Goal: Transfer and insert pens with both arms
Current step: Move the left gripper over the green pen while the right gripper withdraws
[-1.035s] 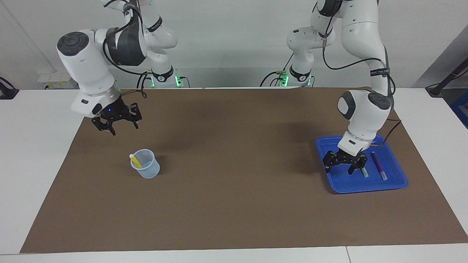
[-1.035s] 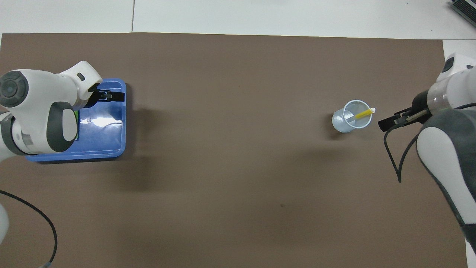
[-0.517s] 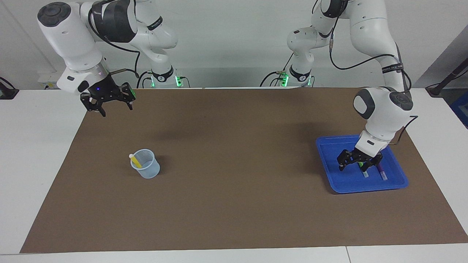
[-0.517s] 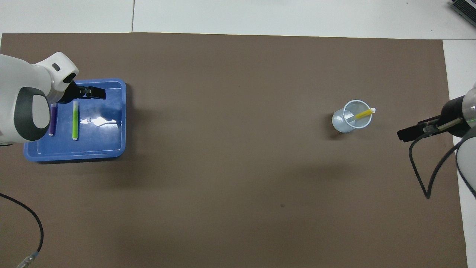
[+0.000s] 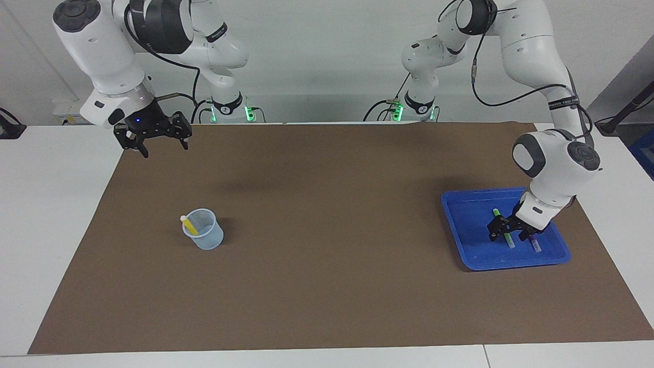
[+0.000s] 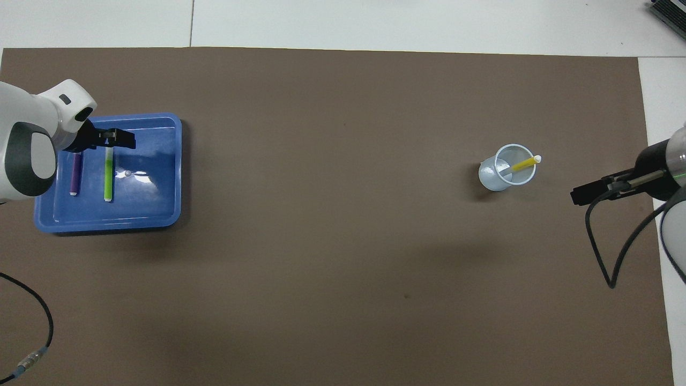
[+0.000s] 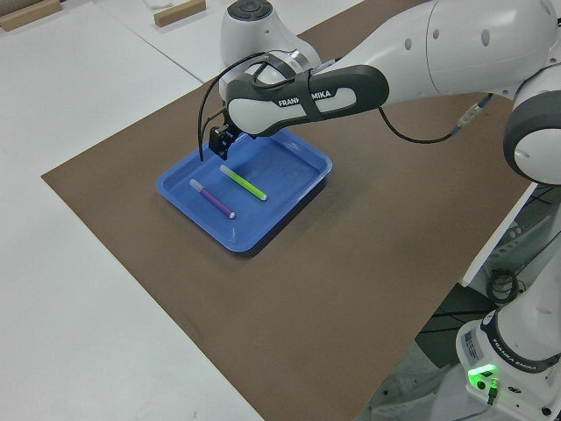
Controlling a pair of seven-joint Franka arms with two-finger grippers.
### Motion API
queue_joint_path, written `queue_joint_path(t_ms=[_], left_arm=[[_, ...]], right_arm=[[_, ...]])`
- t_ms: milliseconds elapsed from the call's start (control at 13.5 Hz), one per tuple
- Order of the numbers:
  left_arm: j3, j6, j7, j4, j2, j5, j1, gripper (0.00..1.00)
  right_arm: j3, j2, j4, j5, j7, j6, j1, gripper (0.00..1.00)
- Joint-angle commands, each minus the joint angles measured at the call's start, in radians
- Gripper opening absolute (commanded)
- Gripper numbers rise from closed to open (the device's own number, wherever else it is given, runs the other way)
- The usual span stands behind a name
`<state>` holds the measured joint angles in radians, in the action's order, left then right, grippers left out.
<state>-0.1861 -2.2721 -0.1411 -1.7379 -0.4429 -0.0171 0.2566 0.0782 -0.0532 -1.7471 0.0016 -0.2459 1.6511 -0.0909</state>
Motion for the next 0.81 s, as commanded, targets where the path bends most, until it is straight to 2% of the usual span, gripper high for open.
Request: queue_joint_path(t_ms=[0, 222, 370, 517, 739], left_arm=[[-0.009, 0.023, -0.003, -0.015, 0.001, -0.023, 0.023, 0.91], [-0.01, 0.023, -0.005, -0.037, 0.007, -0.023, 0.044, 0.92], [-0.009, 0.022, -0.005, -0.038, 0.009, -0.024, 0.046, 0.89], [-0.01, 0.006, -0.005, -0.075, 0.019, -0.024, 0.047, 0.67], [-0.009, -0.038, -0.009, -0.107, 0.026, -0.024, 0.053, 0.66]], right_arm=[[0.005, -0.013, 0.005, 0.009, 0.026, -0.031, -0.01, 1.0], [0.003, -0.017, -0.005, 0.011, 0.045, -0.027, -0.015, 1.0], [0.003, -0.019, -0.005, 0.011, 0.046, -0.031, -0.015, 1.0], [0.002, -0.019, -0.005, 0.011, 0.045, -0.036, -0.018, 1.0], [0.002, -0.019, -0.008, 0.011, 0.045, -0.037, -0.018, 1.0]])
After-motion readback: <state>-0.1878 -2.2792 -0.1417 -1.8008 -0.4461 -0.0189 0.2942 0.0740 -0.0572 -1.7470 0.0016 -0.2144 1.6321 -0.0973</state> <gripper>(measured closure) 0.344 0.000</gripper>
